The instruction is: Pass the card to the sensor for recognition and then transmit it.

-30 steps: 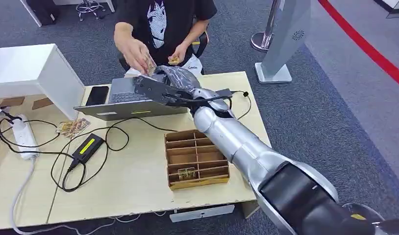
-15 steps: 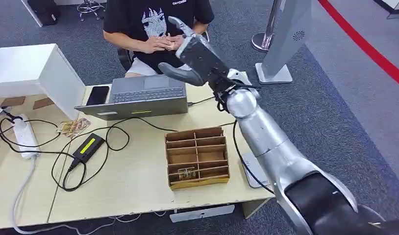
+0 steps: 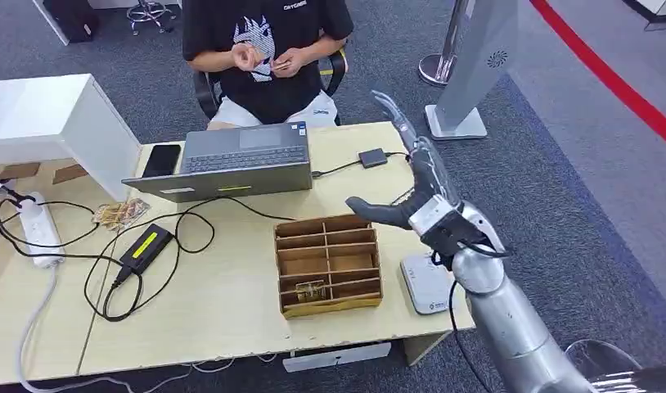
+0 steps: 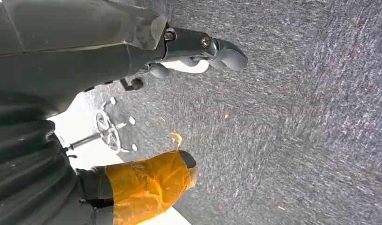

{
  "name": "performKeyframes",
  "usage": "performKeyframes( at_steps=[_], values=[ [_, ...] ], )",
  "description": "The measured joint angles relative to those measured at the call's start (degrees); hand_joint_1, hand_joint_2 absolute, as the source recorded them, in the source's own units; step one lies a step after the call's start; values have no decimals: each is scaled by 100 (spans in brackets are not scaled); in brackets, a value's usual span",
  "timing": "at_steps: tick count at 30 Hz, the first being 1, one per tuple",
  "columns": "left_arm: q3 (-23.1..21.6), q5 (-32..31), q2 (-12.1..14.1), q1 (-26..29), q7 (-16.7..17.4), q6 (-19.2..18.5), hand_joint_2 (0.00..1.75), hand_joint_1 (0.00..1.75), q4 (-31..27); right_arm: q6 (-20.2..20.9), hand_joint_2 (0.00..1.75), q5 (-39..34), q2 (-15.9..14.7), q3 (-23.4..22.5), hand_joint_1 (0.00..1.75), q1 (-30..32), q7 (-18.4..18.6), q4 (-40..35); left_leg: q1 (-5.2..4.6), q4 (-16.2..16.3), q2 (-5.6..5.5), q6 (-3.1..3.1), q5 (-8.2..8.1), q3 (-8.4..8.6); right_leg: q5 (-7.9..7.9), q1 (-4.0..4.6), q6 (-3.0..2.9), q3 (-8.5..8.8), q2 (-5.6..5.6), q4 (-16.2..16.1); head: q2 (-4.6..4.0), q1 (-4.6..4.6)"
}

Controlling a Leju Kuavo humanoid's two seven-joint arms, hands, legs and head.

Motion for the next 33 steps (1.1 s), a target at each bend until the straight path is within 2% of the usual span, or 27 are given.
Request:
performKeyframes(
  at_steps=[4, 11, 14, 17, 20, 21, 23, 24, 26, 29, 33],
  values=[
    [33, 54, -20, 0, 11, 28, 175, 0, 15, -28, 175, 24, -48, -72, 0, 154, -32, -212, 3, 0, -1, -1, 1, 5, 0, 1, -1, 1, -1, 0, 0, 0],
    [267, 525, -122, 12, 151, 199, 175, 0, 68, -490, 175, 1004, -243, -267, 0, 1158, -632, -764, 3, 0, -7, 1, -5, 10, -8, 3, 6, 13, -6, -1, -2, 2],
    [391, 708, -160, 11, 190, 254, 175, 0, 112, -684, 175, 1582, -441, -284, 0, 1542, -913, -925, 2, 0, -5, 6, -16, 13, -14, 3, 8, 17, -6, -1, -2, 0],
    [457, 783, -155, 11, 201, 258, 175, 0, 120, -741, 175, 1585, -724, -282, 0, 1834, -1299, -1000, 2, 0, -7, 8, -18, 18, -16, 2, 10, 27, -8, -3, -2, 2],
    [472, 811, -144, 13, 201, 256, 175, 0, 122, -865, 175, 1650, -948, -282, 0, 2054, -1480, -1060, 1, 0, -4, 8, -19, 23, -17, 2, 10, 28, -5, -3, -2, 0],
    [479, 820, -144, 11, 201, 256, 0, 0, 122, -936, 175, 1692, -984, -284, 0, 2131, -1526, -1096, 1, 0, -4, 10, -20, 25, -17, 2, 10, 29, -5, -3, -2, 0],
    [516, 985, -146, 12, 201, 256, 0, 0, 122, -1173, 175, 1825, -1016, -291, 0, 2339, -1587, -1218, 2, 0, -5, 9, -21, 26, -21, 2, 5, 32, -6, -3, -2, 0],
    [582, 1188, -149, 14, 197, 267, 175, 0, 122, -1259, 175, 1845, -1016, -300, 0, 2442, -1598, -1271, 2, 0, -6, 4, -24, 26, -22, 2, 4, 33, -7, -3, -2, 0],
    [790, 1513, -157, 22, 168, 326, 175, 0, 125, -1469, 175, 2000, -1010, -346, 0, 2602, -1576, -1369, 4, 0, -5, 3, -24, 27, -23, 2, 3, 33, -6, -2, -2, 0],
    [953, 1648, -177, 18, 140, 424, 175, 0, 127, -1797, 175, 2326, -946, -407, 0, 2718, -1491, -1456, 4, -1, -3, 3, -25, 31, -26, 2, -1, 36, -4, -2, -2, 0],
    [1082, 1799, -208, 18, 131, 496, 175, 0, 157, -1956, 175, 2516, -879, -459, 0, 2784, -1478, -1533, 4, -1, -3, 3, -24, 35, -27, 3, -2, 39, -4, -1, -2, 0]
  ],
)
